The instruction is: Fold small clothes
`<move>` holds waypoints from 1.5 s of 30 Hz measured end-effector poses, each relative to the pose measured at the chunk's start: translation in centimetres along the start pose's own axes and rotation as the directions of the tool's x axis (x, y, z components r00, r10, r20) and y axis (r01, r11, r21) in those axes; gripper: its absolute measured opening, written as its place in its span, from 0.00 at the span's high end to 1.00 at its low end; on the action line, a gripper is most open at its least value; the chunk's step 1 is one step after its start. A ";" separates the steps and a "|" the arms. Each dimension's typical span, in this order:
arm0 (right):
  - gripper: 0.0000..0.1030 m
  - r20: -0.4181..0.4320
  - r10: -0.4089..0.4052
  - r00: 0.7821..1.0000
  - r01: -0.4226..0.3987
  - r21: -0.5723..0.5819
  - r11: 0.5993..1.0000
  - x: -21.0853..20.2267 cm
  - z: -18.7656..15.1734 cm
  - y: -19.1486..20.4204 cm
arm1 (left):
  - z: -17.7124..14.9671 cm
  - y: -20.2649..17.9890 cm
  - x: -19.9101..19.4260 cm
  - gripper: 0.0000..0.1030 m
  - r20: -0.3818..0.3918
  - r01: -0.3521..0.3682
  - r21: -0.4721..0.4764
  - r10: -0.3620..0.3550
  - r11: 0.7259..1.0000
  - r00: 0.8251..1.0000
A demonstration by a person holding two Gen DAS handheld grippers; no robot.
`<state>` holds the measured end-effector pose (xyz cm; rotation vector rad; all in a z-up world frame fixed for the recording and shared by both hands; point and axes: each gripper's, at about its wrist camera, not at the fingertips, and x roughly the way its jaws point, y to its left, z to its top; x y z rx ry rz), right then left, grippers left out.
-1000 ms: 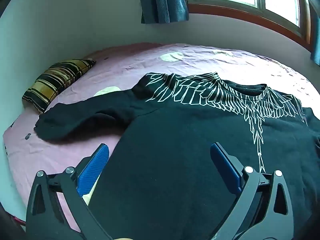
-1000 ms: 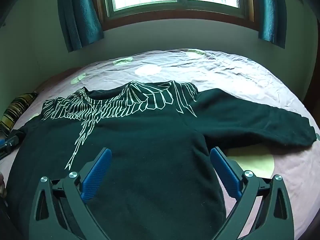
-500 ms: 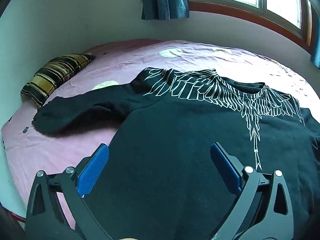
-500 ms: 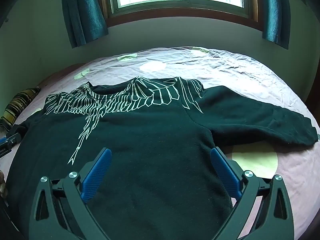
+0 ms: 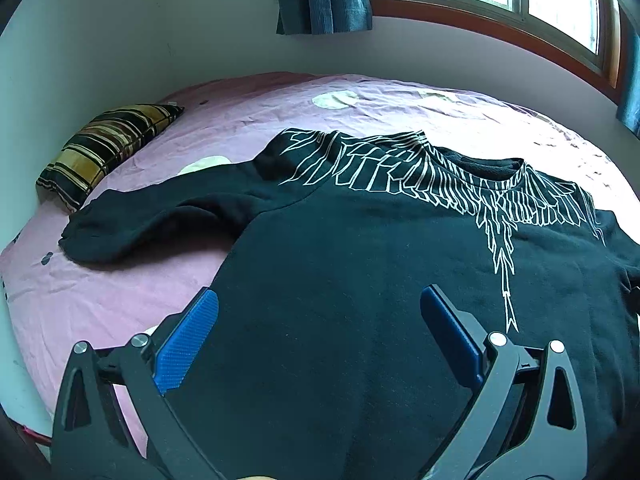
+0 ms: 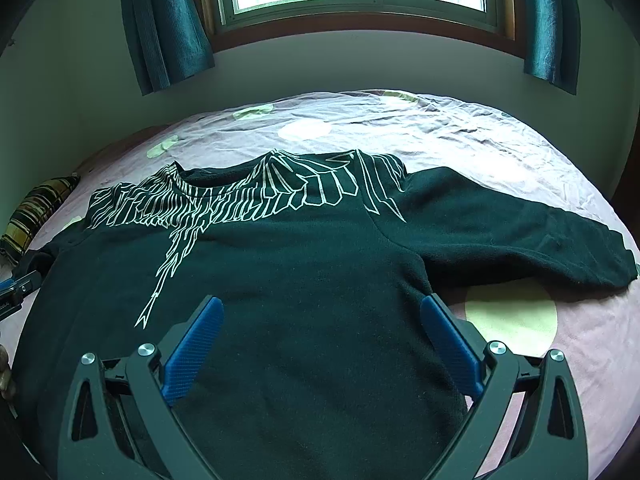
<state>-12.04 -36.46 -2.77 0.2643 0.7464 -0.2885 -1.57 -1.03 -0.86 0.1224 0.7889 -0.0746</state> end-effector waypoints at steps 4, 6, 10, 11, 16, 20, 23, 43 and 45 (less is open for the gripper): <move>0.04 -0.001 0.000 1.000 0.000 -0.003 1.000 0.0 0.0 0.1 | -0.1 0.0 -0.1 0.02 0.001 -0.001 -0.003 0.001 1.000 1.000; 0.05 -0.004 0.000 1.000 0.000 -0.004 1.000 0.0 0.1 0.1 | -0.1 0.1 -0.1 0.02 -0.001 0.003 -0.005 -0.003 1.000 1.000; 0.04 -0.003 0.003 1.000 -0.003 -0.005 1.000 -0.1 0.1 0.1 | -0.1 0.1 -0.1 0.02 -0.004 0.003 0.000 -0.003 1.000 1.000; 0.04 -0.003 0.002 1.000 -0.002 -0.006 1.000 -0.1 0.2 0.1 | -0.1 0.1 -0.1 0.02 -0.004 0.003 -0.001 -0.003 1.000 1.000; 0.04 -0.005 0.005 1.000 -0.005 -0.007 1.000 -0.2 0.2 0.2 | -0.1 0.1 -0.2 0.02 -0.007 0.006 -0.003 -0.006 1.000 1.000; 0.04 -0.010 0.007 1.000 -0.007 -0.012 1.000 -0.3 0.2 0.4 | -0.1 0.2 -0.3 0.02 -0.003 0.004 -0.001 -0.004 1.000 1.000; 0.05 -0.011 0.007 1.000 -0.007 -0.013 1.000 -0.2 0.3 0.4 | -0.1 0.2 -0.3 0.02 -0.004 0.004 -0.002 -0.004 1.000 1.000; 0.04 -0.016 0.009 1.000 -0.009 -0.015 1.000 -0.2 0.3 0.7 | -0.3 0.3 -0.4 0.02 -0.008 0.007 0.001 -0.007 1.000 1.000; 0.04 -0.017 0.009 1.000 -0.009 -0.016 1.000 -0.2 0.2 0.7 | -0.3 0.3 -0.4 0.02 -0.007 0.008 0.001 -0.008 1.000 1.000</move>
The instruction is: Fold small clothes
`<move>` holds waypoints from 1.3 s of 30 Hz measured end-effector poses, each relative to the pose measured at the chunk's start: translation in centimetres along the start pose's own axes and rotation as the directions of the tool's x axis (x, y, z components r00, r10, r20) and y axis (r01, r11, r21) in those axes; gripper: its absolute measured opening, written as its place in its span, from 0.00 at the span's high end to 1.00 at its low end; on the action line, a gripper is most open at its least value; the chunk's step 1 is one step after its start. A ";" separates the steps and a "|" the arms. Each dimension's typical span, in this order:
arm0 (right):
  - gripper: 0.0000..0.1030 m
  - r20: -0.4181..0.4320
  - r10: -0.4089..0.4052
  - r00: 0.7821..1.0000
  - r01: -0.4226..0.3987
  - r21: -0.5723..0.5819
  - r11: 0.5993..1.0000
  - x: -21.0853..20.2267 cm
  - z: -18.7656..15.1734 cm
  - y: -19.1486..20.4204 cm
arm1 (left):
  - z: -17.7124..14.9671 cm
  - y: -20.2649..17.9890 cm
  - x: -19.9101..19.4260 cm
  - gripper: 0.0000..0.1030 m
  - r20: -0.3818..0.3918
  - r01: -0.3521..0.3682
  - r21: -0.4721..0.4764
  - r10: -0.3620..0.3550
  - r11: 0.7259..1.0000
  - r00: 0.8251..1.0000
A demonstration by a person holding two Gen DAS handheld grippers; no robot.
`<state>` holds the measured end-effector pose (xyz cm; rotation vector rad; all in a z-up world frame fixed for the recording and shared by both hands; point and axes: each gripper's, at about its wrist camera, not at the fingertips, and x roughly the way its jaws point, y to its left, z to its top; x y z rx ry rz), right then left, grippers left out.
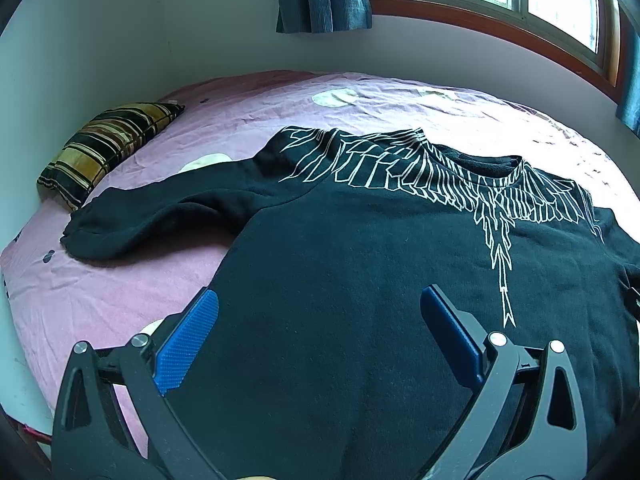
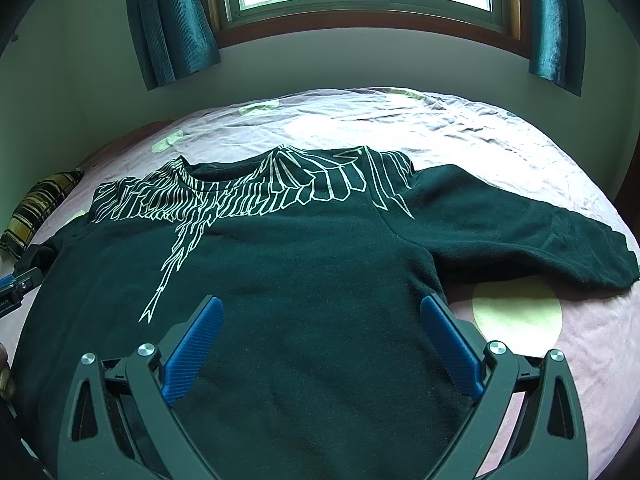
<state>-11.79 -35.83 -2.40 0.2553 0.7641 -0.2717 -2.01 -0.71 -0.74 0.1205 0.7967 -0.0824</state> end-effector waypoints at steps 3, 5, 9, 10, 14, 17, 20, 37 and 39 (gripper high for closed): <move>0.05 0.002 0.001 1.000 -0.001 -0.001 1.000 0.0 0.0 -0.1 | 0.0 0.0 0.0 0.02 0.001 0.001 0.001 -0.001 1.000 1.000; 0.05 0.002 0.001 1.000 -0.001 0.002 1.000 0.0 0.0 -0.2 | 0.0 -0.1 -0.1 0.02 0.002 0.002 0.002 -0.002 1.000 1.000; 0.04 -0.009 0.032 0.999 -0.032 0.027 0.999 0.2 0.2 -0.8 | 0.1 0.0 -0.1 0.02 0.005 -0.001 0.002 0.001 1.000 1.000; 0.05 -0.010 0.044 0.999 -0.044 0.039 0.998 0.2 0.3 -1.1 | 0.1 0.0 -0.1 0.02 0.006 -0.003 0.001 0.003 1.000 1.000; 0.05 0.009 0.040 0.999 -0.040 0.083 0.996 -0.2 1.0 -3.4 | 0.2 0.4 0.0 0.02 0.016 -0.022 -0.011 0.022 1.000 1.000; 0.05 0.023 0.006 1.000 -0.009 0.123 0.992 -0.7 1.9 -6.7 | 0.2 0.9 0.4 0.02 0.002 -0.020 -0.021 0.020 1.000 1.000; 0.05 0.063 -0.044 0.997 0.030 0.204 0.979 -1.8 2.6 -12.1 | 0.1 1.8 1.1 0.02 -0.040 0.006 -0.070 -0.009 0.998 0.999; 0.06 0.092 -0.172 0.981 0.001 0.879 0.477 -1.8 -5.8 -45.8 | -1.0 2.0 4.5 0.02 -0.149 -0.031 -0.090 0.018 0.995 0.989; 0.06 0.122 -0.185 0.975 -0.022 0.885 0.465 -1.6 -5.6 -46.2 | -1.0 1.7 4.5 0.02 -0.153 -0.034 -0.078 0.022 0.996 0.988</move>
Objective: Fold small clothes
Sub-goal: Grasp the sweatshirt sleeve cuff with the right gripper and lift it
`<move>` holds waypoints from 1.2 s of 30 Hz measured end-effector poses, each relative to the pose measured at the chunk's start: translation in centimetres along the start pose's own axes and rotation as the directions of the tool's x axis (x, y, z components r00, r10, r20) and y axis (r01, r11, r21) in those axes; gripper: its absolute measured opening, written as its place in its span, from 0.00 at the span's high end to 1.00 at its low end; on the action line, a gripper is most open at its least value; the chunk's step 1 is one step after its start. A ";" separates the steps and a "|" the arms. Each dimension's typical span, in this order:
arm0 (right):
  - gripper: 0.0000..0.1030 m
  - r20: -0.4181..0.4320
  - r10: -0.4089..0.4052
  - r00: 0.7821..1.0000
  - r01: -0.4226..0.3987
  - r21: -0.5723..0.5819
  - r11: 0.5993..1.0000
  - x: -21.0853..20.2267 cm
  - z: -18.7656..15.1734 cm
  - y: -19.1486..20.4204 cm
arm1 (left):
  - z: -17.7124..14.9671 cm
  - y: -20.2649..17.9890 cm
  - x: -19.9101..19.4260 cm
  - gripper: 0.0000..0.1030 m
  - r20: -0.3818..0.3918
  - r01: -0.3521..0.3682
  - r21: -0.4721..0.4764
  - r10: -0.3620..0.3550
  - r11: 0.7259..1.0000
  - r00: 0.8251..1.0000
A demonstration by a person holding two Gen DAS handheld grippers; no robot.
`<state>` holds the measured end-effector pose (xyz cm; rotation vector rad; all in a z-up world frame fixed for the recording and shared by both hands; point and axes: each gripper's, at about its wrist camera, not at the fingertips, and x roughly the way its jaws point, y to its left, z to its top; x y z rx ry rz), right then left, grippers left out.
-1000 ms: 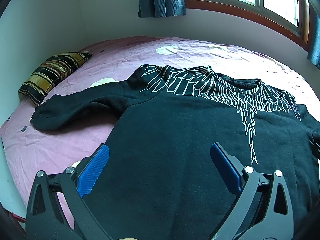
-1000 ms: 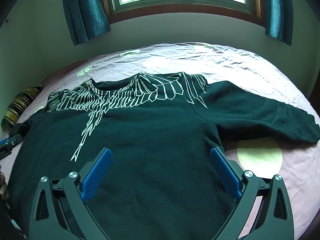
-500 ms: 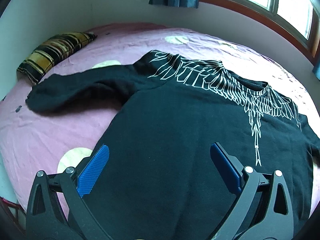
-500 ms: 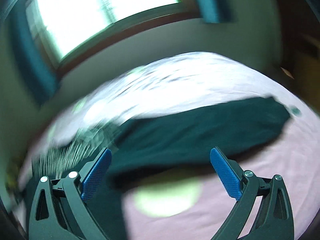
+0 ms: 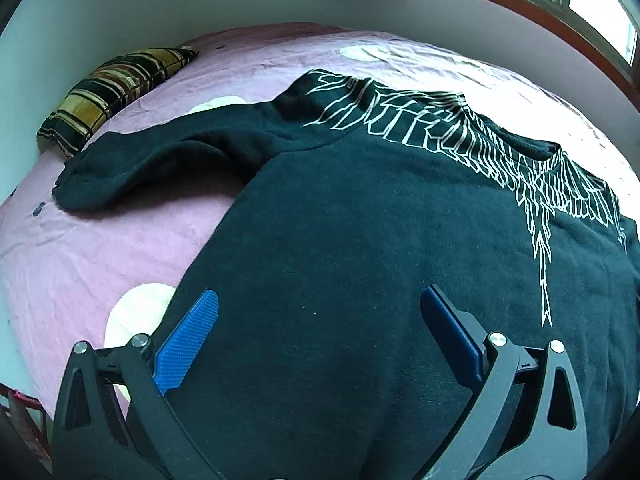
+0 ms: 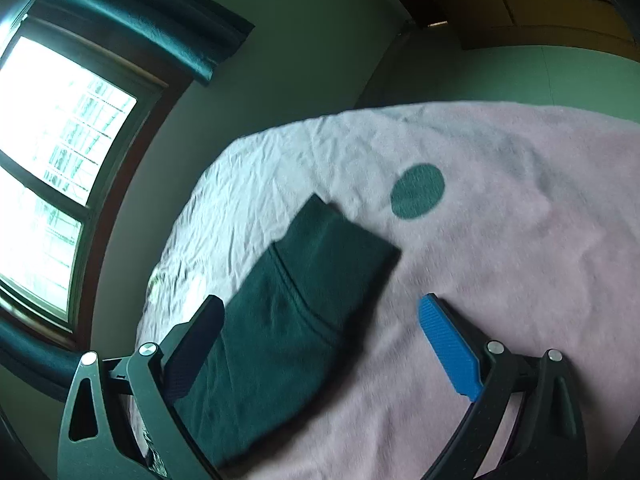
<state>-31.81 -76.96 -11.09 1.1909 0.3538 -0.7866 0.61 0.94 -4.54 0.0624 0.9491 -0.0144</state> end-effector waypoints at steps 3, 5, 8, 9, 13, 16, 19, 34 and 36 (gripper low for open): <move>0.17 -0.005 0.031 1.000 -0.031 0.026 0.999 0.5 0.9 -0.2 | 0.0 -0.4 0.0 0.02 -0.002 -0.001 0.009 0.001 1.000 1.000; 0.48 -0.040 0.089 0.995 -0.086 0.083 0.993 1.1 0.9 -0.9 | 0.0 -0.6 0.1 0.02 -0.005 0.001 0.007 -0.001 1.000 1.000; 0.54 -0.047 0.138 0.989 -0.129 0.165 0.978 1.4 0.6 -2.6 | 0.1 -0.9 0.3 0.02 -0.008 0.004 0.014 -0.004 1.000 1.000; 0.54 -0.045 0.146 0.988 -0.137 0.160 0.977 1.3 0.6 -2.7 | 0.1 -1.1 0.3 0.02 -0.009 0.003 0.017 -0.003 1.000 1.000; 0.53 -0.040 0.162 0.986 -0.149 0.225 0.963 0.3 0.5 -3.1 | 0.3 -1.5 0.5 0.02 -0.019 0.014 0.023 -0.014 1.000 1.000; 0.52 0.017 0.060 0.998 -0.062 0.219 0.974 -1.3 0.4 -3.4 | 0.1 -1.5 0.3 0.02 -0.009 0.013 0.024 -0.013 1.000 1.000; 0.50 0.021 0.031 0.999 -0.034 0.150 0.988 -0.1 1.2 -2.6 | 0.2 -1.8 0.6 0.02 -0.022 0.011 0.041 -0.010 0.999 1.000; 0.92 -0.054 0.099 0.994 -0.094 0.081 0.992 -0.5 1.7 -2.1 | 0.1 -2.3 0.5 0.02 -0.022 0.033 0.060 -0.031 0.998 0.999; 0.94 -0.033 0.132 0.991 -0.131 0.045 0.990 -1.7 1.8 -0.2 | 0.2 -2.1 0.3 0.02 -0.013 0.032 0.058 -0.031 0.998 0.999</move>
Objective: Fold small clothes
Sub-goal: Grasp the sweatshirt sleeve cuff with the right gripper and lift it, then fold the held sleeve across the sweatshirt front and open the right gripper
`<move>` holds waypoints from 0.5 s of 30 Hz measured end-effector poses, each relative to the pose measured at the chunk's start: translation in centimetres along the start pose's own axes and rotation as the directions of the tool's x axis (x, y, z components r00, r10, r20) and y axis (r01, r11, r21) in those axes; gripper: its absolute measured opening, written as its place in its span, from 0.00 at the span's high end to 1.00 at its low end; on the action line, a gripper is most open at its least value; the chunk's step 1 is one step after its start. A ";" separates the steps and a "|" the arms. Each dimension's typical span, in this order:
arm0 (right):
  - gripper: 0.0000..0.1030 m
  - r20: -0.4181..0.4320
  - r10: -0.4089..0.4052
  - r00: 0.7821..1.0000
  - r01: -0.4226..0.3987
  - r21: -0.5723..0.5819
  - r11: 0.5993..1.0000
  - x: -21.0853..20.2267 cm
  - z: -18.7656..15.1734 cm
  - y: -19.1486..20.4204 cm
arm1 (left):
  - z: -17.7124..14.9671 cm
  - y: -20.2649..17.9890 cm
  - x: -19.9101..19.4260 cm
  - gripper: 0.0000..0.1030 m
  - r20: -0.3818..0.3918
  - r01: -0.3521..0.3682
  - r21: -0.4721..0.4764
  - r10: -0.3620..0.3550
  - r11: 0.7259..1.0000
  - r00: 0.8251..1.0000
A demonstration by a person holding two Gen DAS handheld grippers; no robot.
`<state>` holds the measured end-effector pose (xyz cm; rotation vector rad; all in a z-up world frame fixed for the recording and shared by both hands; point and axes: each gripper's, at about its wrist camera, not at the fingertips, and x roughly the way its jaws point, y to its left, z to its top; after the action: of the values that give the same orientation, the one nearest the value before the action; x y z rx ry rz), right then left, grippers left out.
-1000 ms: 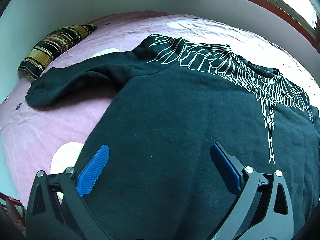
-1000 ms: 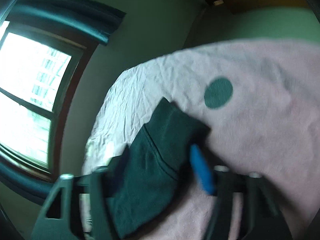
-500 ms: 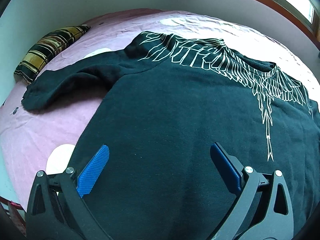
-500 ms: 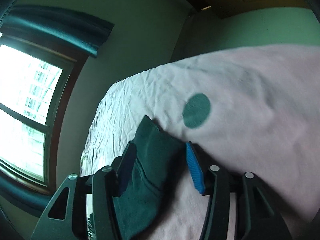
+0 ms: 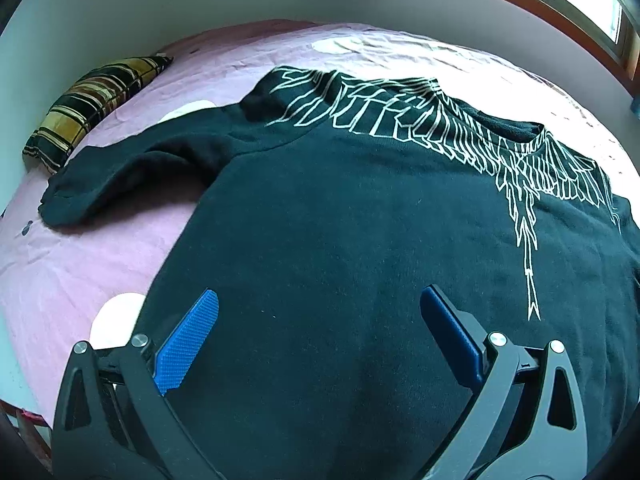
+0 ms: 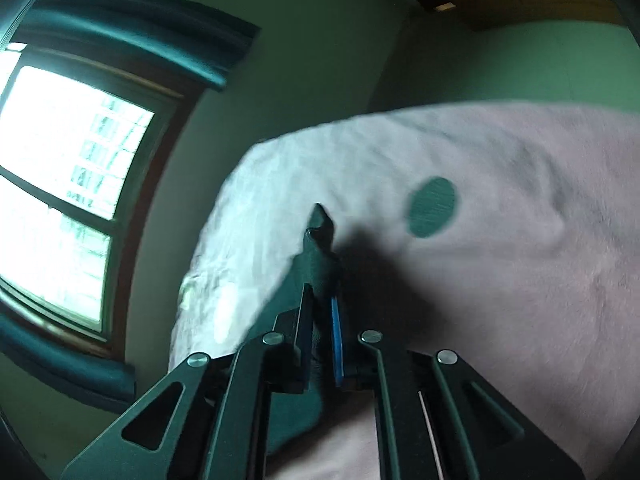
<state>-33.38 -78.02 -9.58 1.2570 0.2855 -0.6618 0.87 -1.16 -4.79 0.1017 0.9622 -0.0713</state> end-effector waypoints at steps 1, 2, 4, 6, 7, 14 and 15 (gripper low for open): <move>0.94 0.005 0.046 0.999 -0.046 -0.015 0.999 -0.6 -0.1 1.7 | 0.0 0.2 -0.1 0.02 0.002 0.002 -0.002 -0.002 1.000 1.000; 0.94 0.007 0.096 0.995 -0.096 -0.038 0.995 -1.4 -0.5 3.8 | 0.0 0.3 -0.2 0.02 0.002 0.004 -0.001 -0.004 1.000 1.000; 0.94 0.009 0.168 0.986 -0.166 -0.097 0.981 -2.5 -1.2 7.8 | 0.0 0.5 -0.3 0.02 0.003 0.001 0.009 -0.002 1.000 1.000; 0.94 -0.002 0.234 0.972 -0.231 -0.165 0.959 -3.5 -2.5 12.1 | 0.0 1.0 -0.6 0.02 0.009 0.002 0.012 -0.003 1.000 1.000; 0.94 -0.017 0.272 0.962 -0.270 -0.206 0.941 -4.1 -3.5 14.8 | 0.0 1.4 -0.7 0.02 0.012 0.005 0.009 -0.005 1.000 1.000; 0.94 -0.209 0.455 0.866 -0.500 -0.411 0.762 -5.7 -14.6 30.2 | 0.2 4.8 -2.1 0.02 0.047 0.006 -0.034 -0.004 0.999 0.999; 0.94 -0.248 0.467 0.849 -0.528 -0.430 0.732 -5.5 -16.7 32.1 | 0.2 5.2 -2.4 0.02 0.054 0.005 -0.038 -0.003 0.999 0.999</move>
<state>-15.76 -55.71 13.41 0.8264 0.1831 -0.0260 0.22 4.04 -2.45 0.0622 0.9091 -0.0595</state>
